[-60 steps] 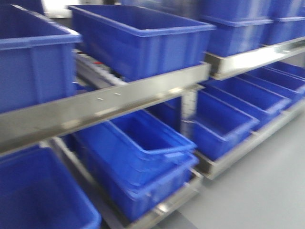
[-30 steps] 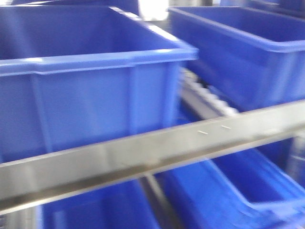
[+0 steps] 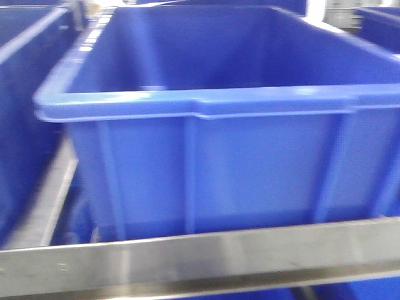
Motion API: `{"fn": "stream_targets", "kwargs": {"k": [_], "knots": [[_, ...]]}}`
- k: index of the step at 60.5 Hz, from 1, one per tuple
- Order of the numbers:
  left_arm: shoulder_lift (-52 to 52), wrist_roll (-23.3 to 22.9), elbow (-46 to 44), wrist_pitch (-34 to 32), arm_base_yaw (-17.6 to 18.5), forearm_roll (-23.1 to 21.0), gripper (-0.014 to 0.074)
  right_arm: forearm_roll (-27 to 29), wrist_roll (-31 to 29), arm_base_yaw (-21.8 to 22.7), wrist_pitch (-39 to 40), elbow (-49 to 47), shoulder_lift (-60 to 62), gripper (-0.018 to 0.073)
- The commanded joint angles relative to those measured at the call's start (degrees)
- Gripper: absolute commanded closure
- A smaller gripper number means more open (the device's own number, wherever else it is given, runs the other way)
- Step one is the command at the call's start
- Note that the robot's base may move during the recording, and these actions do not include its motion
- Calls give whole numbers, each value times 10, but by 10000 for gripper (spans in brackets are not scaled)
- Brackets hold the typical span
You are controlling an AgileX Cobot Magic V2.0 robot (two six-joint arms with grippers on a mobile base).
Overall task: Pick red cube and place on left shelf
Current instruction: 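Turn and approach the shelf rack of blue crates, then move the right gripper over the blue crate and release the red cube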
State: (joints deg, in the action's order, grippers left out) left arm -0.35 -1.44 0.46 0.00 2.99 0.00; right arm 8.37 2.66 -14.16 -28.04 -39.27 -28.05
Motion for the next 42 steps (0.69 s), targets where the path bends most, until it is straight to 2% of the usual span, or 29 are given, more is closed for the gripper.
{"fn": "stream_targets", "kwargs": {"k": [1, 42], "knots": [[-9, 0, 14, -47, 0, 0, 495, -1, -4, 2, 48, -15, -6, 529], [-9, 0, 14, -47, 0, 0, 495, -1, -4, 2, 48, -15, -6, 529]]}}
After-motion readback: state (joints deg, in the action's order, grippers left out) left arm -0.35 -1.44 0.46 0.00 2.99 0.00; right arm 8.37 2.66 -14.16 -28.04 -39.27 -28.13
